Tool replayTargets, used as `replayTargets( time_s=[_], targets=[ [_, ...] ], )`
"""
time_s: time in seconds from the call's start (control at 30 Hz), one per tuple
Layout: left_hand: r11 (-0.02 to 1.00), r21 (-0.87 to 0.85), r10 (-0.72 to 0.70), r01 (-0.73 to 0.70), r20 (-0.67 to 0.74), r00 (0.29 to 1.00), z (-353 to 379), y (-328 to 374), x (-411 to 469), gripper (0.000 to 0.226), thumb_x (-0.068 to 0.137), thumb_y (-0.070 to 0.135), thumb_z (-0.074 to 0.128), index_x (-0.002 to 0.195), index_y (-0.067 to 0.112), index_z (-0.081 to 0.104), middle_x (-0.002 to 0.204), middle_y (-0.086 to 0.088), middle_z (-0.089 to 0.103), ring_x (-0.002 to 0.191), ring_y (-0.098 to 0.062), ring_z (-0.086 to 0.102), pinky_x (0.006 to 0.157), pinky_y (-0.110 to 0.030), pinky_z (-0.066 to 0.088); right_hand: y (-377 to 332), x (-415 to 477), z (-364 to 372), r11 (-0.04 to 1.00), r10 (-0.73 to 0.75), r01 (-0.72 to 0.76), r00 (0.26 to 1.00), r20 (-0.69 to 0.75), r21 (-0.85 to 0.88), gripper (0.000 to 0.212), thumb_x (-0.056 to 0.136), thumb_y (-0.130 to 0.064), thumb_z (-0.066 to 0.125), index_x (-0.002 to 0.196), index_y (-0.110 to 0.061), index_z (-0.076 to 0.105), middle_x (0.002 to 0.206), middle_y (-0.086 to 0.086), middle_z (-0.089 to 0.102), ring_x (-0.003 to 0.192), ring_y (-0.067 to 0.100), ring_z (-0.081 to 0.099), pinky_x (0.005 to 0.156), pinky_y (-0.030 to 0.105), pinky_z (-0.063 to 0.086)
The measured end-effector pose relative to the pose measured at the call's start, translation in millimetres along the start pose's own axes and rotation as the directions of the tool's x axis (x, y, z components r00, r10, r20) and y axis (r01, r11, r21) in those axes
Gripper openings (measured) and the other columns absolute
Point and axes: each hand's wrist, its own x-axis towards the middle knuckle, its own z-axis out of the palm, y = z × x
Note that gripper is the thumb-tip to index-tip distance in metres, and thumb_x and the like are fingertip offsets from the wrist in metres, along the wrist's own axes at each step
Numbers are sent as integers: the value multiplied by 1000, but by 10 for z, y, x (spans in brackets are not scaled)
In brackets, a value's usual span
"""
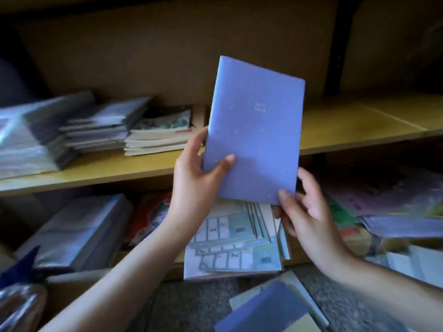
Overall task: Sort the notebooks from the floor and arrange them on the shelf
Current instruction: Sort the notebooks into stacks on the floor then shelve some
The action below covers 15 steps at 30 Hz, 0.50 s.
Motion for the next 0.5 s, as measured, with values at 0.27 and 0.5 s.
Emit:
replayTargets(
  time_s=[0.27, 0.5],
  targets=[
    [989, 114, -81, 98, -143, 986, -420, 52, 528, 28, 89, 17, 63, 114, 12, 51, 89, -1, 67, 53, -6, 66, 39, -14, 42, -281, 749, 468, 988, 131, -130, 991, -4, 81, 29, 98, -9, 42, 124, -23, 44, 63, 3, 47, 35, -1, 35, 35, 12, 25],
    [871, -245, -483, 426, -265, 834, -783, -154, 897, 15, 94, 16, 54, 102, 3, 56, 84, -5, 55, 64, -15, 59, 40, -17, 47, -265, 1301, 990, 952, 296, -298, 954, 39, 67, 11, 100, -12, 40, 112, -14, 42, 68, 3, 54, 37, 3, 33, 34, 13, 23]
  ],
)
